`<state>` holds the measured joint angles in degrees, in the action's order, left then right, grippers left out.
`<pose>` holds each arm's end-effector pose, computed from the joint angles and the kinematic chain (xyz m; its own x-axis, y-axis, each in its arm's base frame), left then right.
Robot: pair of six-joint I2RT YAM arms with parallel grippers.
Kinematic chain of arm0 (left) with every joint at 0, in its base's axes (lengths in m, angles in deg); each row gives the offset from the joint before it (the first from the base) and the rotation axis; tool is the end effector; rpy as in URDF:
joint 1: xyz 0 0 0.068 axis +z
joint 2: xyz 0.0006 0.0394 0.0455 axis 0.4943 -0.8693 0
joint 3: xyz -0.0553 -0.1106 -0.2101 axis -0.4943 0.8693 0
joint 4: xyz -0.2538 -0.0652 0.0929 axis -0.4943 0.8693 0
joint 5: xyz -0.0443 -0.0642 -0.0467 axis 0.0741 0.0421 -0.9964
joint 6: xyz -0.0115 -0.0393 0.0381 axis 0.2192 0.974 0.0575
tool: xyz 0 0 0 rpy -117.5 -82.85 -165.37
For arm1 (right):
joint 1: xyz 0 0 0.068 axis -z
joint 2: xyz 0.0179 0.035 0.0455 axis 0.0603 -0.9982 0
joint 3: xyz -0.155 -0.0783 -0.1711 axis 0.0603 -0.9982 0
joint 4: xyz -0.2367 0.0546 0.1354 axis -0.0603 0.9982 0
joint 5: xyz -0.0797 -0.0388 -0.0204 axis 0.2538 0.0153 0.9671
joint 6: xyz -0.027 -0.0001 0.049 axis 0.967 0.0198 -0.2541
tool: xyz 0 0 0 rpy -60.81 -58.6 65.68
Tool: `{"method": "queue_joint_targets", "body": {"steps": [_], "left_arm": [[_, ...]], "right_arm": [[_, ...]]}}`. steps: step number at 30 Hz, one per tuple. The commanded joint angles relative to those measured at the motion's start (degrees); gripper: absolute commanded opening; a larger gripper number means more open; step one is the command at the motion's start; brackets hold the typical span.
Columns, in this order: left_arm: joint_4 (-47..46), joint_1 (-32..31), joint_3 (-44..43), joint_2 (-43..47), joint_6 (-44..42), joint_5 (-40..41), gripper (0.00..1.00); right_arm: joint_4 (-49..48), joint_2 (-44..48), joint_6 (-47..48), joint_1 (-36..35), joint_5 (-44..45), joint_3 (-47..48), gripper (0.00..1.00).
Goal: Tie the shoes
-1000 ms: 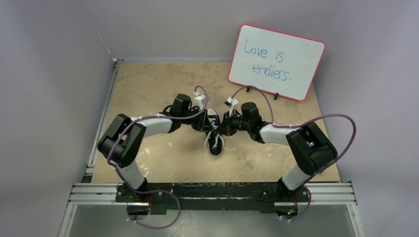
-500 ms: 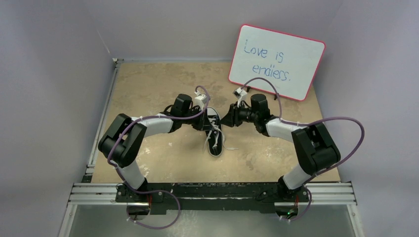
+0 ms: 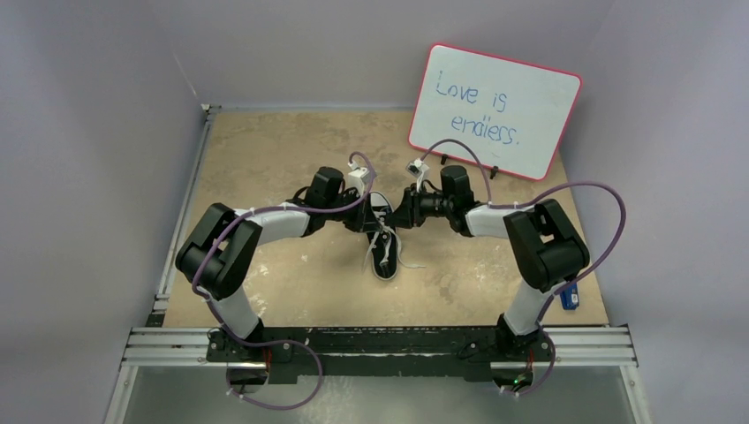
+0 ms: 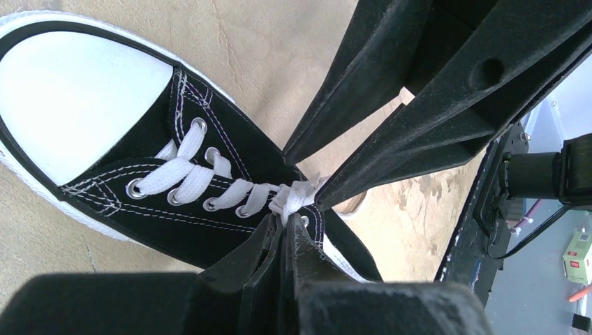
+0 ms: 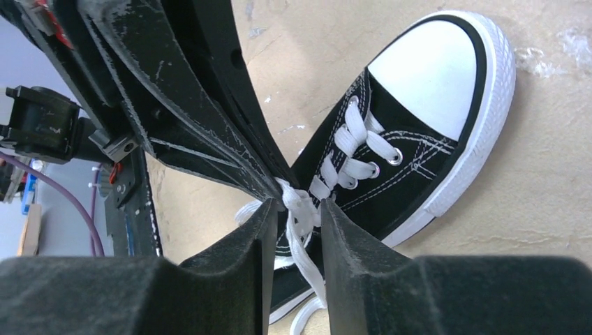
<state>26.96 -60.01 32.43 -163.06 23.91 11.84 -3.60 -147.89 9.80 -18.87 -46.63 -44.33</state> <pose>0.2987 -0.2013 0.1232 -0.7830 0.1193 -0.6105 0.5654 0.5458 -0.6184 0.3168 0.1614 0.1222 -0.6194 -0.0384 -0.7842 -0.7361 0.3756 0.5630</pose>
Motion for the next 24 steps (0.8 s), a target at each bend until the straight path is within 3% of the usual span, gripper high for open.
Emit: {"method": "queue_joint_targets", "body": {"steps": [1, 11, 18, 24], "left_arm": [[-1.41, -0.11, -2.47, 0.23, -0.89, -0.14, 0.00], [-1.56, -0.19, -2.67, 0.35, -0.60, -0.29, 0.00], [0.33, -0.37, -2.73, 0.13, -1.78, 0.84, 0.00], [-0.15, -0.38, -2.34, 0.50, -1.98, 4.50, 0.00]], "right_arm": [[-5.38, -0.24, -1.46, 0.00, -3.71, 0.37, 0.28], [-7.68, -2.57, -2.15, 0.00, -3.92, 0.34, 0.29], [-7.53, -1.59, -2.98, 0.00, -4.46, 0.23, 0.00], [-9.29, 2.39, -4.33, 0.00, -4.29, -1.67, 0.00]]}}
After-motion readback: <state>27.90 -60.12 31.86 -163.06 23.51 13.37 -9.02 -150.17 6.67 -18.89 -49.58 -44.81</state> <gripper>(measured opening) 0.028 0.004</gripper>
